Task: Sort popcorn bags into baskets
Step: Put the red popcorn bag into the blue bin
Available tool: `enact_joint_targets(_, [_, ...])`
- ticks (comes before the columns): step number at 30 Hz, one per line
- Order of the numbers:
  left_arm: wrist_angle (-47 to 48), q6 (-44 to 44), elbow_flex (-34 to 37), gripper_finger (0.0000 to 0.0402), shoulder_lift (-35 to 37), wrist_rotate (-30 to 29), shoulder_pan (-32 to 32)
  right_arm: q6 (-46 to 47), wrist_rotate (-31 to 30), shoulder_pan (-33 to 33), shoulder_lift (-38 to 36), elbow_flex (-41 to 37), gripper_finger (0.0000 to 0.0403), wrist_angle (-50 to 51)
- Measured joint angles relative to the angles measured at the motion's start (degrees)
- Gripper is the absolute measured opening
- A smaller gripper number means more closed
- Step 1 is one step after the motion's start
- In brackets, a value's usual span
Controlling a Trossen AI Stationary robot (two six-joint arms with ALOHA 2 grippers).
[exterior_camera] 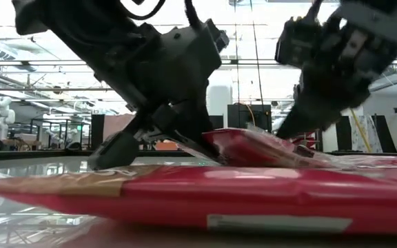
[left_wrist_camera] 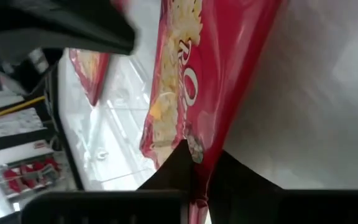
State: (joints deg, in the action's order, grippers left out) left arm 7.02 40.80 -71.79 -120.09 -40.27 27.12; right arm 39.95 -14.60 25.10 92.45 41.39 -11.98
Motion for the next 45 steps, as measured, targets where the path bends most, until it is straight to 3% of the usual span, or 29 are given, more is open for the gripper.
enact_joint_targets(4, [-0.36, 3.84, 0.13, 0.0036, 0.69, -2.95, 1.78, -0.78, 0.33, -0.01, -4.90, 0.04, 0.0030, 0.32])
enact_joint_targets(7, [-1.00, 11.14, 0.13, 0.0050, 1.76, -8.63, 3.82, -0.42, 3.38, -0.14, -8.96, 0.02, 0.0056, 1.71])
enact_joint_targets(12, [-3.78, 25.58, 0.12, 0.0030, 3.00, -13.49, 6.70, -2.52, 8.88, -1.91, -16.07, 0.06, 0.0118, 2.30])
enact_joint_targets(17, [-9.29, 36.50, 0.11, 0.0017, 3.04, -14.25, 7.77, -3.88, 9.17, -5.44, -21.71, 0.13, 0.0179, 2.47])
enact_joint_targets(24, [-17.59, 51.64, 0.09, 0.0040, 3.08, -14.82, 7.73, -11.58, 21.64, -12.56, -19.67, 0.11, 0.0239, 3.02])
enact_joint_targets(30, [-19.36, 58.71, 0.07, 0.0019, 3.13, -14.36, 7.51, -17.28, 31.56, -16.17, -14.67, 0.11, 0.0274, -3.11])
enact_joint_targets(38, [-19.32, 59.64, 0.07, 0.0038, 3.13, -13.88, 7.51, -18.64, 40.21, -16.48, -8.20, 0.11, 0.0268, -6.87])
enact_joint_targets(45, [-19.15, 57.84, 0.07, 0.0026, 3.13, -14.33, 7.51, -18.61, 38.22, -16.48, -5.50, 0.09, 0.0188, -7.54])
